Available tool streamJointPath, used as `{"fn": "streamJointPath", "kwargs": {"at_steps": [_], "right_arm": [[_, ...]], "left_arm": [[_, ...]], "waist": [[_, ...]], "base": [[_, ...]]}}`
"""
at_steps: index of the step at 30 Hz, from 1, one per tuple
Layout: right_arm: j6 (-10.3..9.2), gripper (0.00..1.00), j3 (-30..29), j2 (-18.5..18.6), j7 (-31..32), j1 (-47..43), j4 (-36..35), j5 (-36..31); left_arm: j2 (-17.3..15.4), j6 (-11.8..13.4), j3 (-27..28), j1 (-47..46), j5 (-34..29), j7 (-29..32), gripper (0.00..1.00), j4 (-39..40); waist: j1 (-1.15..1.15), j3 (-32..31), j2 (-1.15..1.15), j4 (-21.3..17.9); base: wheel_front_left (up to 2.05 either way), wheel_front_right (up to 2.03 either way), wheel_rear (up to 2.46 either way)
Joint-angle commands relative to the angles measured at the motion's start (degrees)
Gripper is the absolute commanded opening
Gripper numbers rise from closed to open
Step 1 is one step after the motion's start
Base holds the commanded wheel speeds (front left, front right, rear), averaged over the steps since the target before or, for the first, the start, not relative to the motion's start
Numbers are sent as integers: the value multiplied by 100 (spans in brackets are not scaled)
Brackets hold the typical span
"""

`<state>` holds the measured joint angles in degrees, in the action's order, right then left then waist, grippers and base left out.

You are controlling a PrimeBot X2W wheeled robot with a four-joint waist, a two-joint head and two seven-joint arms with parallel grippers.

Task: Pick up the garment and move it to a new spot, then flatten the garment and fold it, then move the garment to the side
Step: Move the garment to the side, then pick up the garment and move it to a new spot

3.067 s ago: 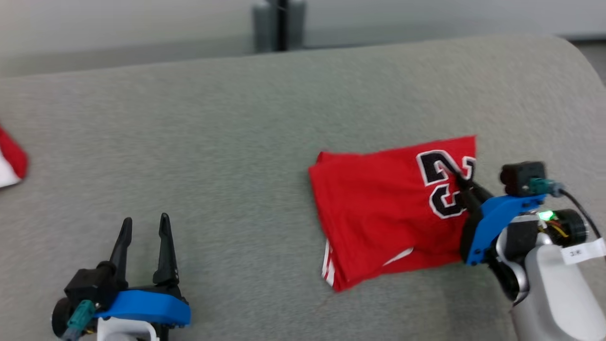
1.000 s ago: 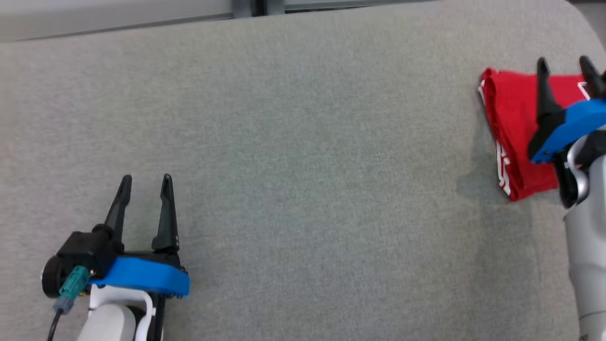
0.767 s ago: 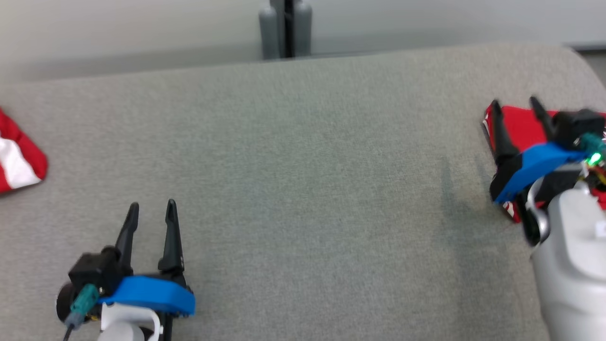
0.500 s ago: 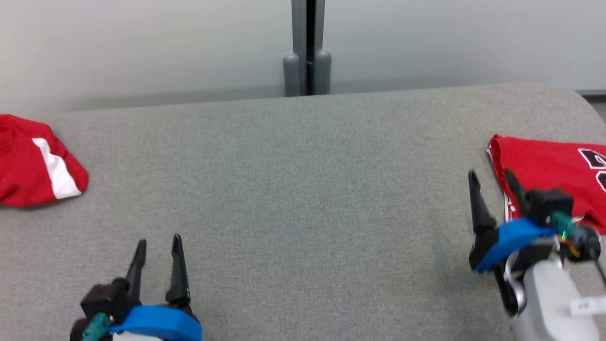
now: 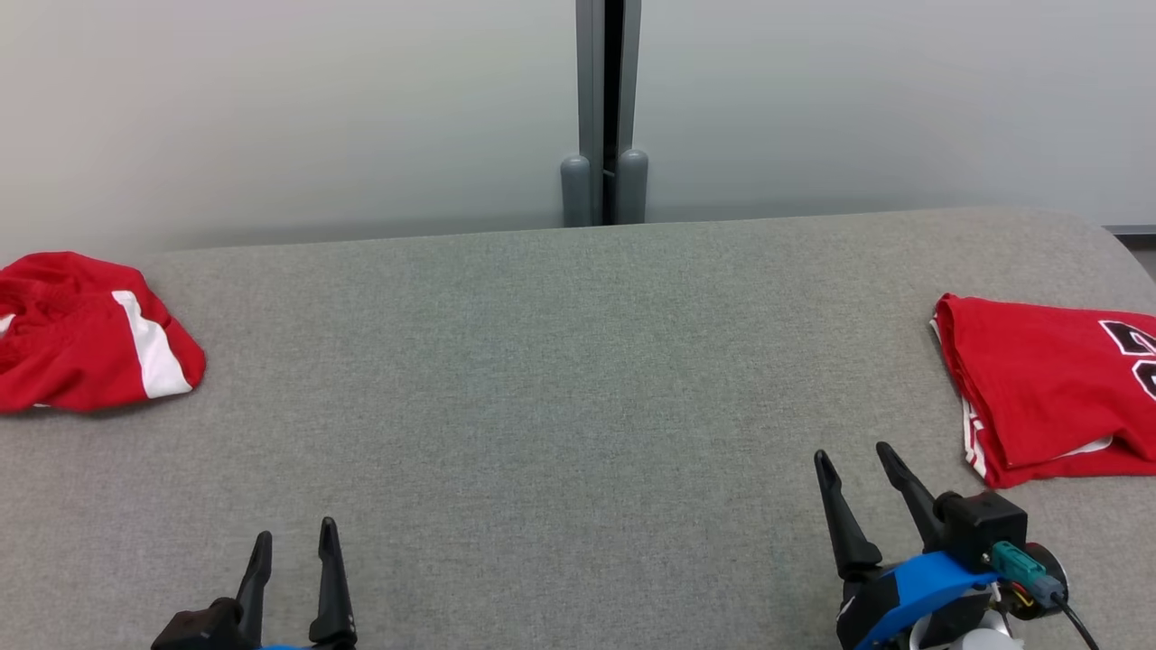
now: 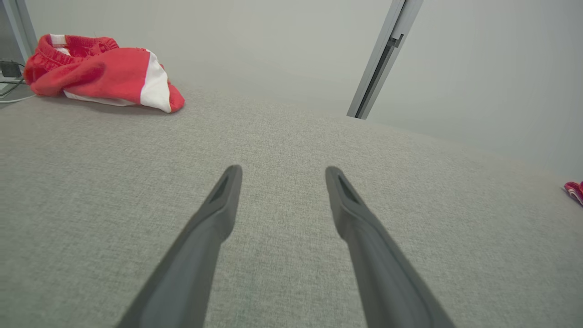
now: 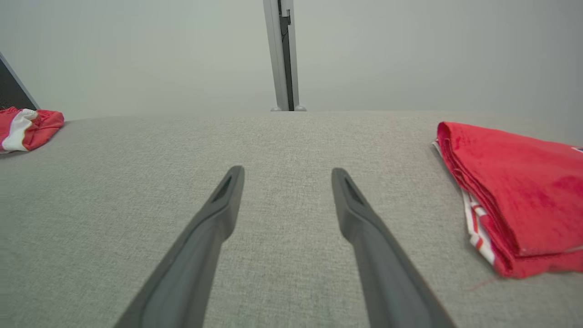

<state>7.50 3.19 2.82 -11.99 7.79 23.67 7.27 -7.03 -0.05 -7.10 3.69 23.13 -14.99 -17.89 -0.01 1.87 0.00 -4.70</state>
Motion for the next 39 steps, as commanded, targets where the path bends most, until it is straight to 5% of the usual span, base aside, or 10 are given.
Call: {"fn": "streamJointPath", "kwargs": {"at_steps": [1,27,39], "right_arm": [[0,100,7,16,-9,-109,-57,32],[0,100,2,12,39,-275,-42,81],[0,100,-79,12,38,-357,-95,105]], "left_arm": [[16,-41,43,56,-51,-25,100,24],[114,-241,-2,-61,-231,-27,100,-257],[-1,-205,4,-84,-260,-27,100,-264]], "waist": [[1,-19,0,3],[1,-198,0,183],[1,-287,0,1761]], "base": [[0,0,0],[0,0,0],[0,0,0]]}}
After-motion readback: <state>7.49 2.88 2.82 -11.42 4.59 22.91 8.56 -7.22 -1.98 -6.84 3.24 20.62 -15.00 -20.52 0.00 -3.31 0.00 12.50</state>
